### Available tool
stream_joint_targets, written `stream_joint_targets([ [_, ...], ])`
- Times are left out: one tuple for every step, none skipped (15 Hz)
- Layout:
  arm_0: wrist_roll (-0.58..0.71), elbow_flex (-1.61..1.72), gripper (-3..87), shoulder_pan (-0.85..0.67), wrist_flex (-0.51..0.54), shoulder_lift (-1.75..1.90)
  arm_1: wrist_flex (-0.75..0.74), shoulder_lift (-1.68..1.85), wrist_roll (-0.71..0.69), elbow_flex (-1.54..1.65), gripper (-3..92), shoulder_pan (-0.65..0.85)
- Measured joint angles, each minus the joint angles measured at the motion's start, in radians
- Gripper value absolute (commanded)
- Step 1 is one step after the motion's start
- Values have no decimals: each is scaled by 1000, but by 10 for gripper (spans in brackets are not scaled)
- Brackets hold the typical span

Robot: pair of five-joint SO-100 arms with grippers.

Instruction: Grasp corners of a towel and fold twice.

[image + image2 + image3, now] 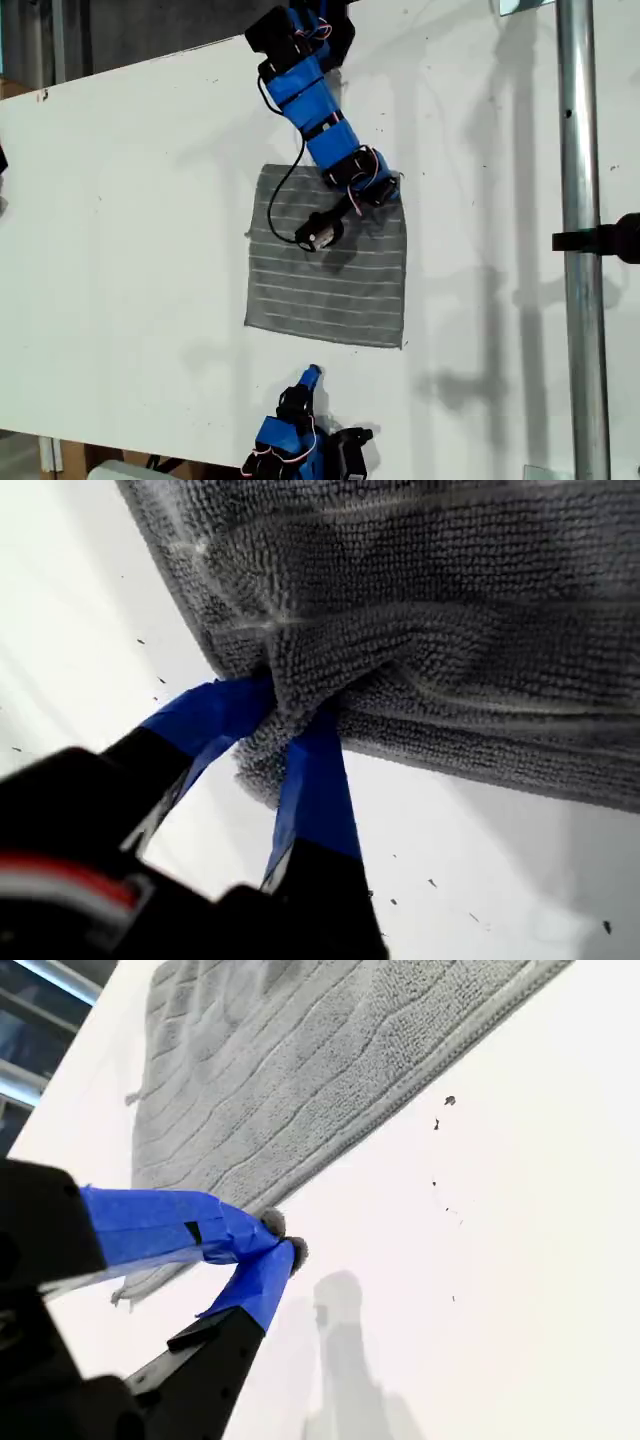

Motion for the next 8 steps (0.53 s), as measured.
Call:
stream_joint_targets([
  [0,0,-28,0,0,0,-11,0,-12,0,-2,0],
  [-5,0,-28,0,0,0,-20,0,-17,0,-2,0],
  [-5,-3,-29,0,-9,0,-23,0,-17,0,-2,0],
  [11,-29,-29,-2,-48,-2,-23,0,-17,0,-2,0],
  [21,-78,-29,-2,-80,-14,-26,0,-17,0,-2,0],
  [28,-160,-29,2,-95,-51,-31,0,-17,0,-2,3],
  [38,-268,-29,6,-104,-169,-32,0,-17,0,-2,5],
  [54,-391,-29,25,-106,-339,-34,0,-21,0,-2,6],
])
